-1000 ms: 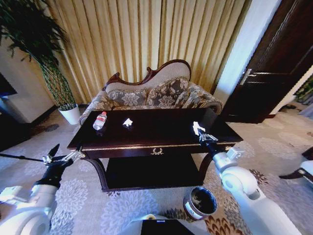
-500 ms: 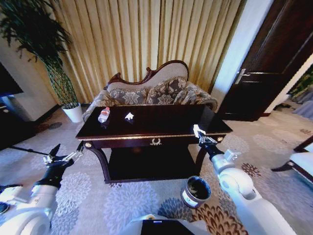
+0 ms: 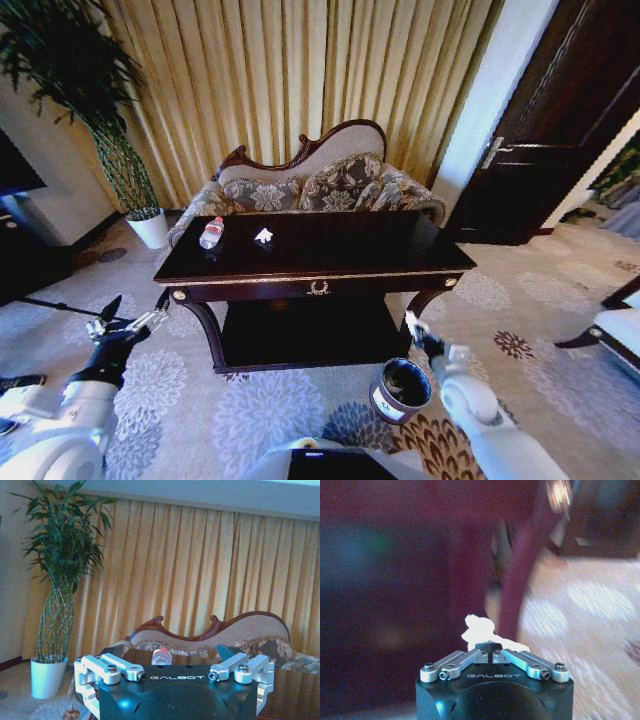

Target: Move to the front of the table and place the trash on the table into the trash bin.

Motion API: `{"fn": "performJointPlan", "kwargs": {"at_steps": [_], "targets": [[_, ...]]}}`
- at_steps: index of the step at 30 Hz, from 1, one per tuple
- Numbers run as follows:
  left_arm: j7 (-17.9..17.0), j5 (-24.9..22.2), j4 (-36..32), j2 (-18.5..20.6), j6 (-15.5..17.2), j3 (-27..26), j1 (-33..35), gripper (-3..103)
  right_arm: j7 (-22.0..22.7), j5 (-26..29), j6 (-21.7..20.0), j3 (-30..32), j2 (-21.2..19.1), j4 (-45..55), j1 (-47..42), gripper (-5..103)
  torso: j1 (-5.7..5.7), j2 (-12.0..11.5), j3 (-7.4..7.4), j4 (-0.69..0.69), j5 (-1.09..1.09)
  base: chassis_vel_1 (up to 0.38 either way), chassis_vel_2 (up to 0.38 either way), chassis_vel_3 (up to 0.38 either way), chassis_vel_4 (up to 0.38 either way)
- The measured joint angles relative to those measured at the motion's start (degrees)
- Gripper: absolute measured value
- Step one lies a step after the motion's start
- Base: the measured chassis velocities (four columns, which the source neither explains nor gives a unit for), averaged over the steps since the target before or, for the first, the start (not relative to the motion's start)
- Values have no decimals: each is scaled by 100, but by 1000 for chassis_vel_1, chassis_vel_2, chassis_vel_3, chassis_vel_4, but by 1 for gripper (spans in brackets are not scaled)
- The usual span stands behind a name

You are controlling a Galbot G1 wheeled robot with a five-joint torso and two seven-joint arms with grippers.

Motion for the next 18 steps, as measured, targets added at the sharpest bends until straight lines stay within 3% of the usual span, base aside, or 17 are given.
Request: {"fn": "performJointPlan", "kwargs": {"at_steps": [6,15,17,18], "targets": [[-4,-1,-3,-107,-3,45,-46,100,16,-229,169,-174,285,-1723,642,0,2,-2,2,2,1,0,0,0,0],[7,-5,-3,-197,-47,138,26,100,100,-829,59,-279,689,-2604,1326,-2,4,-2,1,3,0,0,0,0,0],[34,-14,-4,-172,-88,109,57,100,165,-872,-66,-284,758,-2663,1393,8,4,-2,2,3,0,0,0,0,0],[34,-14,-4,-172,-88,109,57,100,165,-872,-66,-284,758,-2663,1393,8,4,-2,2,3,0,0,0,0,0]]}}
